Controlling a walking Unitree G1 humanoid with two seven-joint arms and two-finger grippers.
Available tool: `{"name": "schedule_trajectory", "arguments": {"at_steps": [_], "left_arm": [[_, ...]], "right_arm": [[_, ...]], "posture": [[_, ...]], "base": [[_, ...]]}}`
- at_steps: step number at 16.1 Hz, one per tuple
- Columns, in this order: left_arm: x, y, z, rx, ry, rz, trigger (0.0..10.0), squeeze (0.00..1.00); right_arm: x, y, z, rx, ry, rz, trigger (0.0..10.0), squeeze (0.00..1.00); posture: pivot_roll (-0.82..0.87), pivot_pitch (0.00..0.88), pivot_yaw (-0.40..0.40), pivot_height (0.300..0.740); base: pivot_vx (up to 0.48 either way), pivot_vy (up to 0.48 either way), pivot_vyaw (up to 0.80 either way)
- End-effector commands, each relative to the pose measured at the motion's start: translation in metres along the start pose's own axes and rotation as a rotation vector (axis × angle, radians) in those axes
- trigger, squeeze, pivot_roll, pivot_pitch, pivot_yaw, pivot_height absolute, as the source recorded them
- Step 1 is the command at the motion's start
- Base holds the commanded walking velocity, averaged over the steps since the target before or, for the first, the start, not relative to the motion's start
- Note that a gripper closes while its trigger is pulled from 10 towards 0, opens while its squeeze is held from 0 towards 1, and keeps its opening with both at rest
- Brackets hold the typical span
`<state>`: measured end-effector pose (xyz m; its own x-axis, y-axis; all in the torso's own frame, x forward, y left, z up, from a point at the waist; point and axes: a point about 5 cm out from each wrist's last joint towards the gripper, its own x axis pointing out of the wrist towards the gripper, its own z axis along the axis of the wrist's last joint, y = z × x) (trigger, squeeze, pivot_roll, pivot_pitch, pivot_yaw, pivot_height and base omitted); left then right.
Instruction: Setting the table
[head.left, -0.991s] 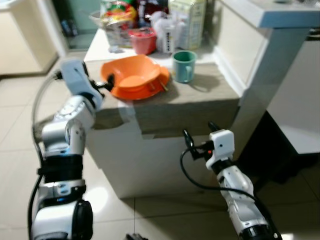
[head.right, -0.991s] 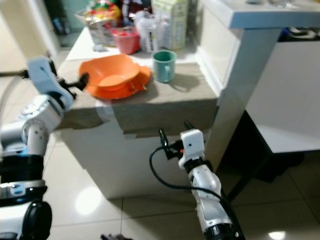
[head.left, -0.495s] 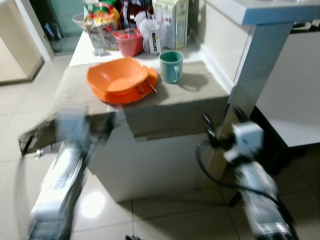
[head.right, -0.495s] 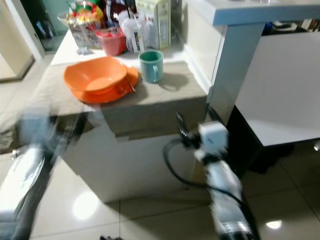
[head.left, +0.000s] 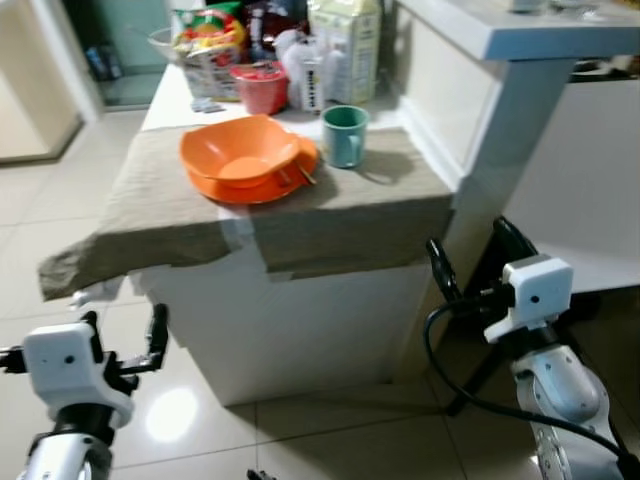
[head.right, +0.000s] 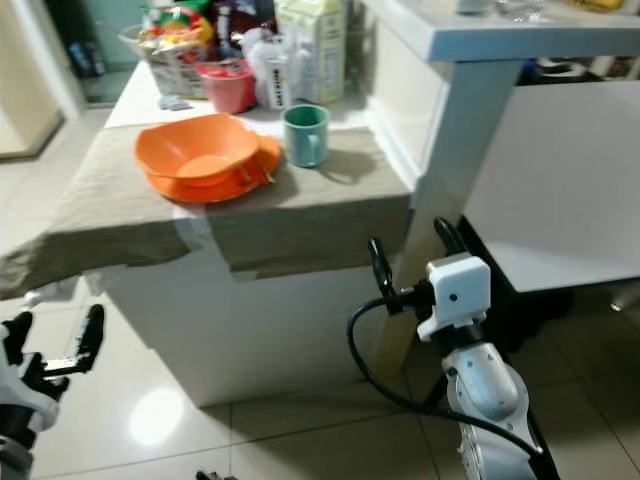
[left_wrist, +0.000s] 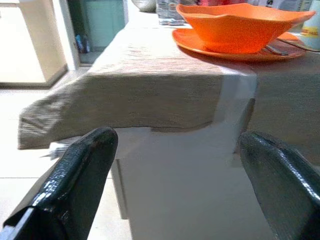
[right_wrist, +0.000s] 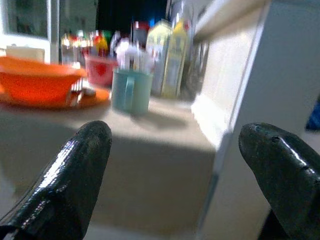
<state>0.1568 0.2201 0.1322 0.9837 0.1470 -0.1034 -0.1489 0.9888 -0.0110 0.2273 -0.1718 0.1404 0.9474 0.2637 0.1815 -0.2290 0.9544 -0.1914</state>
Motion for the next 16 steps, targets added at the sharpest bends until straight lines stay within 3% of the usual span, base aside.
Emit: {"name": "schedule_trajectory", "arguments": {"at_steps": [1, 4, 7, 16], "left_arm": [[0.002, 0.000, 0.005, 0.004, -0.020, 0.007, 10.0, 0.00], [0.014, -0.009, 0.014, 0.016, -0.061, -0.013, 10.0, 0.00], [0.016, -0.012, 0.014, 0.017, -0.063, -0.030, 10.0, 0.00], [0.025, -0.029, 0.019, 0.055, -0.099, -0.087, 10.0, 0.00]], "right_arm": [[-0.006, 0.006, -0.003, 0.031, 0.039, 0.031, 10.0, 0.00], [-0.004, 0.007, -0.001, 0.035, 0.061, 0.050, 10.0, 0.00], [-0.007, 0.006, -0.003, 0.037, 0.073, 0.047, 10.0, 0.00], [-0.005, 0.007, 0.000, 0.029, 0.085, 0.042, 10.0, 0.00]], "posture": [[-0.12, 0.000, 0.050, 0.740], [-0.12, 0.000, 0.045, 0.740], [-0.13, 0.000, 0.048, 0.740], [-0.13, 0.000, 0.055, 0.740]], "base": [[0.000, 0.000, 0.00], [0.000, 0.000, 0.00], [0.000, 0.000, 0.00], [0.435, 0.000, 0.00]]}}
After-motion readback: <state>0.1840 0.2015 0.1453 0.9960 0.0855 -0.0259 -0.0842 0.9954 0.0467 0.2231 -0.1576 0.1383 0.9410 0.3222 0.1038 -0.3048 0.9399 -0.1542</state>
